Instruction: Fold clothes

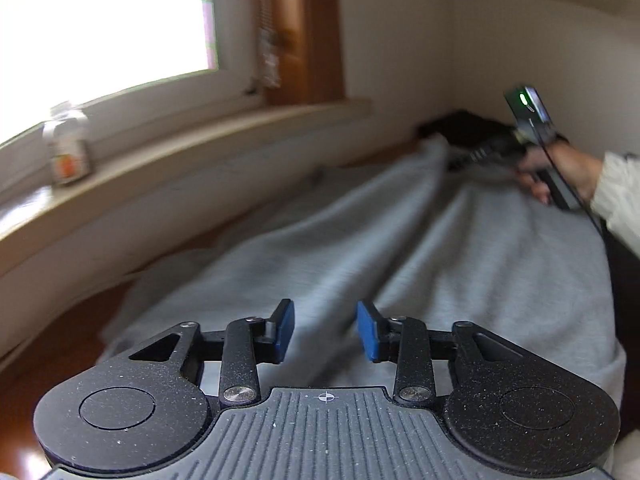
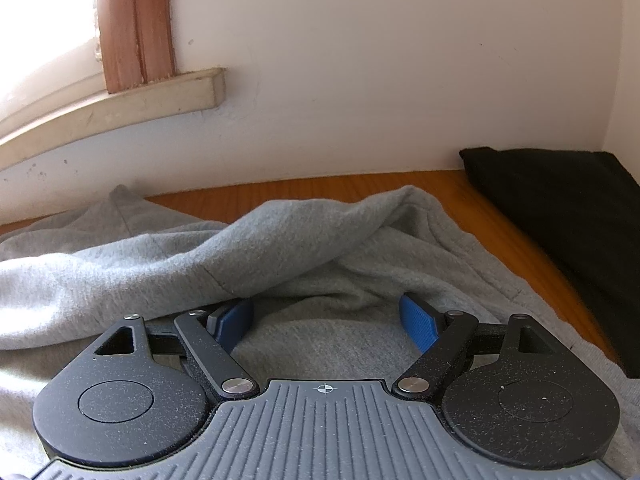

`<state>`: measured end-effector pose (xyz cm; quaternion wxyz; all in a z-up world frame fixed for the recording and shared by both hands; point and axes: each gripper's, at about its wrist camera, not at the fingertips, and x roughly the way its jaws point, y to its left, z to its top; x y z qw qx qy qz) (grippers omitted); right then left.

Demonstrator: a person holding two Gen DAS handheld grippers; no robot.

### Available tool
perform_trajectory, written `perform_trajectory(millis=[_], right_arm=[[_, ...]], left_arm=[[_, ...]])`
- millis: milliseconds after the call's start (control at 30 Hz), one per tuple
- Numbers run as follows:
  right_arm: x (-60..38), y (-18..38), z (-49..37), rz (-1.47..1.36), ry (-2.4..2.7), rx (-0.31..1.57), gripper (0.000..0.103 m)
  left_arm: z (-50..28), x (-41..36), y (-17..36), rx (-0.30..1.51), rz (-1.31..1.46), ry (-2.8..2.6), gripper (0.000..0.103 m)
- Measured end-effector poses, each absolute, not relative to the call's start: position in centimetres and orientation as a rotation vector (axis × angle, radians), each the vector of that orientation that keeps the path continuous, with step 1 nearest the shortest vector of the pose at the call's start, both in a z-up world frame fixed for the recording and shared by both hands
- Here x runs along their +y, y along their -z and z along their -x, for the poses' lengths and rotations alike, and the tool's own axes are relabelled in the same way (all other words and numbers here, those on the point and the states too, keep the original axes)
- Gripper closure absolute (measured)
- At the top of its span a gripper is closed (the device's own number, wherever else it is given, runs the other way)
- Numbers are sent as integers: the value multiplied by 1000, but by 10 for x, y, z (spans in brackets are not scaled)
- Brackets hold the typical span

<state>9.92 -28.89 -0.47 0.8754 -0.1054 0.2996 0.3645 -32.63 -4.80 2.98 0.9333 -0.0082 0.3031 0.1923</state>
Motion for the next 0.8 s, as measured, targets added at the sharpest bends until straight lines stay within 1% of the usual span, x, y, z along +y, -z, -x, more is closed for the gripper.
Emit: perform_trajectory(millis=[100,167,233,400,467,533,567,600,633,667,700,767,800], right_arm=[[-289,5,-99,216,-763,625,23],[-290,5,-100,212,-764,626,23],[-291,5,-100,205,-766,627,23],[-293,4,-101,187,-770,627,23],[-296,4,-102,166,-773,631,23],[-301,3,-105,133,-776,636,23],[-306,3,-107,103,-773,636,23],[-313,2,-109,57,-773,632,24],[-320,1,-112,5,-779,637,25],[-328,0,-115,-47,-787,643,34],[-334,0,-119,-97,-802,666,46],[-344,1,-125,-184,-824,709,58],[-347,1,-127,-210,-821,716,57]], left_arm=[[313,-39,-20,651,15,-401,62],[310,-31,-15,659,27,-398,68],[315,-28,-17,649,59,-381,100],[343,-32,-63,499,209,-300,100],[349,-34,-75,485,219,-302,100],[346,-35,-76,525,207,-311,97],[346,-34,-73,539,205,-305,93],[346,-33,-70,546,203,-301,84],[346,-32,-67,552,202,-298,71],[346,-29,-64,553,201,-300,64],[345,-26,-61,549,200,-305,58],[339,-17,-55,548,210,-316,58],[334,-13,-52,547,205,-327,57]])
